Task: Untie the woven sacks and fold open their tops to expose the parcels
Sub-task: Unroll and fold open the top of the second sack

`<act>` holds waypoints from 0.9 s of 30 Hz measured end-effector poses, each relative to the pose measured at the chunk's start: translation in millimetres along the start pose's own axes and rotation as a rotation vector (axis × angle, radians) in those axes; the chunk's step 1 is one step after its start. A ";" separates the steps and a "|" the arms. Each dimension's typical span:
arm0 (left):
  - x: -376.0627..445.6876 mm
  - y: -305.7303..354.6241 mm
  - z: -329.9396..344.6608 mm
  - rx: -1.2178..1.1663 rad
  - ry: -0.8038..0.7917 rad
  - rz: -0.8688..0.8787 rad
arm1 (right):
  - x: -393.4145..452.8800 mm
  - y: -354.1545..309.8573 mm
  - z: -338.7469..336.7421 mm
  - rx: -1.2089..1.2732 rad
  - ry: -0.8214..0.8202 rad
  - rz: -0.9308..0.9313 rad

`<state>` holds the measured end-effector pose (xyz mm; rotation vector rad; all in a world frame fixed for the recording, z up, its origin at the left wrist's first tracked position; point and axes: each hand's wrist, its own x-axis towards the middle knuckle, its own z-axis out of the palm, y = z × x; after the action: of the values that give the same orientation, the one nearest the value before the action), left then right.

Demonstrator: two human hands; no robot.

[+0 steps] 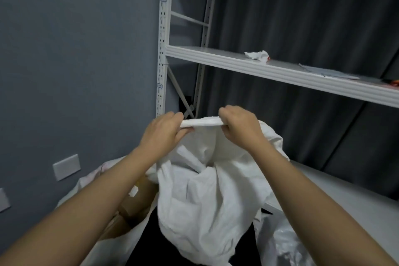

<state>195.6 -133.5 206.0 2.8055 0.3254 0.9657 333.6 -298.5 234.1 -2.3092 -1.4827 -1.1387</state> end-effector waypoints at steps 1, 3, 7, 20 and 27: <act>-0.1 -9.8 1.2 0.088 -0.012 0.032 | -2.8 -3.9 -4.2 0.025 -0.110 0.022; -3.1 -18.3 5.6 0.116 -0.055 0.034 | -5.8 -14.9 -9.1 0.148 -0.405 0.148; -17.7 7.1 10.7 -0.131 -0.052 0.208 | -5.5 -31.8 -25.3 0.819 -0.518 0.353; 2.3 27.9 -13.5 -0.219 -0.057 -0.237 | -23.0 -38.4 -29.5 0.367 -0.454 0.428; -2.8 29.4 -6.9 -0.080 -0.121 0.003 | -33.9 -43.9 -35.7 0.865 -0.545 0.469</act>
<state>193.6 -162.0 216.0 2.7765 0.2605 0.7866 271.5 -319.1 225.0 -2.1527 -1.1078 0.2593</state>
